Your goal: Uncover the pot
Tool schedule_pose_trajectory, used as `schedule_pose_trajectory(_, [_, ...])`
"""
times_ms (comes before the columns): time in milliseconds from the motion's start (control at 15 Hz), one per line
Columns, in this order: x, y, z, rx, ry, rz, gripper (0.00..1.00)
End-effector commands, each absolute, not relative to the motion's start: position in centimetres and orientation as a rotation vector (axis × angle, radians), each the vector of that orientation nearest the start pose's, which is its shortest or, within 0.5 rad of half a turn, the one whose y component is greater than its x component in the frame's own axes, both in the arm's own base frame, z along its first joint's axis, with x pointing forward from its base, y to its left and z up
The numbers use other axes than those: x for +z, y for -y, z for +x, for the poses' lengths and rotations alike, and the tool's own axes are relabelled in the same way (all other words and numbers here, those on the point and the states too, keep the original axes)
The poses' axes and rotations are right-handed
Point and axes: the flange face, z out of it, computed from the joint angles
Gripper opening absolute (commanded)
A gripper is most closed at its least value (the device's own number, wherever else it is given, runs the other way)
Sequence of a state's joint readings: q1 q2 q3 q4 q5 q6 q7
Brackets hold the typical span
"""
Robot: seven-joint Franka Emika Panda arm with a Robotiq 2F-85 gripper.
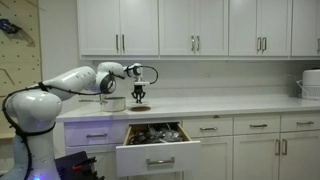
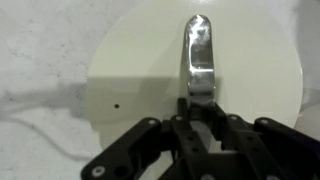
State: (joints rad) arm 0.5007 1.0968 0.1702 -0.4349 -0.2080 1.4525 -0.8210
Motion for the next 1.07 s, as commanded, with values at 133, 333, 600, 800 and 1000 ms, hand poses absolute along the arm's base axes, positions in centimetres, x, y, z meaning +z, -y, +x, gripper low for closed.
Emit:
schedule_pose_trajectory(133, [40.3, -39.1, 66.9, 0.125, 2.034, -2.433, 0.06])
schedule_pose_trajectory(333, [39.8, -39.2, 67.0, 0.113, 2.023, -2.430, 0.06])
schedule_pose_trajectory(600, [39.2, -39.3, 67.1, 0.106, 2.013, -2.429, 0.06])
schedule_pose_trajectory(800, [38.8, -39.5, 67.5, 0.093, 2.017, -2.436, 0.06])
schedule_pose_trajectory(1000, [38.5, -39.6, 67.7, 0.068, 2.024, -2.448, 0.06])
